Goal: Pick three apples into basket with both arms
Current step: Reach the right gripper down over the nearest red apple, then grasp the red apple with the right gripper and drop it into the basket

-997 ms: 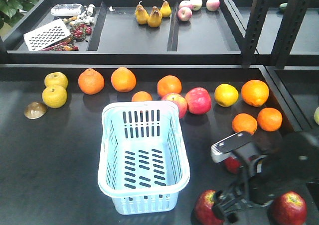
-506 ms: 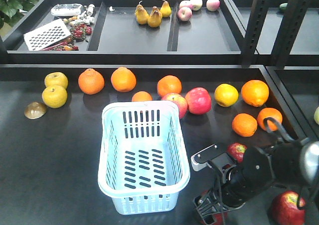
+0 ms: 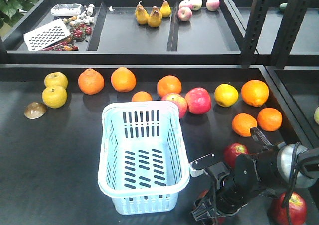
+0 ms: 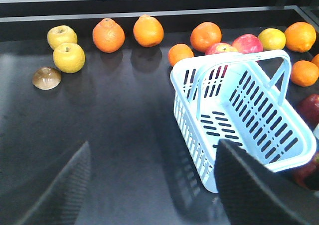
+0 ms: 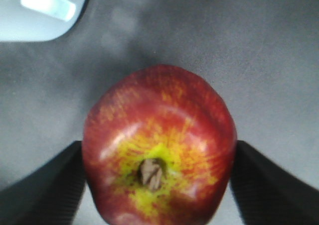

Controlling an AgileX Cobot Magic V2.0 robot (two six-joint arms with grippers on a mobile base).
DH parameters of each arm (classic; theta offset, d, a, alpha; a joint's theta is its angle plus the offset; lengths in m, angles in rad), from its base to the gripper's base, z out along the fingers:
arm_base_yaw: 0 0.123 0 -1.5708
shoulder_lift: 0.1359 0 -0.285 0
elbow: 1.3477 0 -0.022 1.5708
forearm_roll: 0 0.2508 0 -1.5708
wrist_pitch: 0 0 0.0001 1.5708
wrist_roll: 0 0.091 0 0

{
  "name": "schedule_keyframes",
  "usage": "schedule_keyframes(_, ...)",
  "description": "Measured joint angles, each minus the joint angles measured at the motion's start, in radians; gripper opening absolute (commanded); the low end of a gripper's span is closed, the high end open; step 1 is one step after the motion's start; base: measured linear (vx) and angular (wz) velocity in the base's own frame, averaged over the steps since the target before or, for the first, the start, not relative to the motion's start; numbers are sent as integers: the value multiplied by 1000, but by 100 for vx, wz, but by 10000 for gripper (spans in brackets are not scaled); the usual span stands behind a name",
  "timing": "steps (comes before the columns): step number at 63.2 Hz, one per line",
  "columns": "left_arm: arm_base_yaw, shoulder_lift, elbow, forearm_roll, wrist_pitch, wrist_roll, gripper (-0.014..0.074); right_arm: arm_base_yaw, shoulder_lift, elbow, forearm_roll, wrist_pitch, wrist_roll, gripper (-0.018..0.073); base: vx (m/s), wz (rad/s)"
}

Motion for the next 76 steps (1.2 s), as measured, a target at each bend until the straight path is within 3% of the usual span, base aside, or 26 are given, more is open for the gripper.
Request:
schedule_keyframes(19,0,0,0,0,0,0,502,0,-116,0,-37,86,73,340,0,0)
schedule_keyframes(37,0,0,0,0,0,0,502,0,-402,1,-311,381,365,340,0,0)
schedule_keyframes(46,0,0,0,0,0,0,502,0,-562,1,-334,431,412,340,0,0)
schedule_keyframes(51,0,0,0,0,0,0,502,0,-629,1,-289,416,405,340,0,0)
schedule_keyframes(59,0,0,0,0,0,0,502,0,-697,1,-128,346,319,340,0,0)
schedule_keyframes(76,0,0,0,0,0,0,502,0,-655,1,321,201,-109,340,0,0)
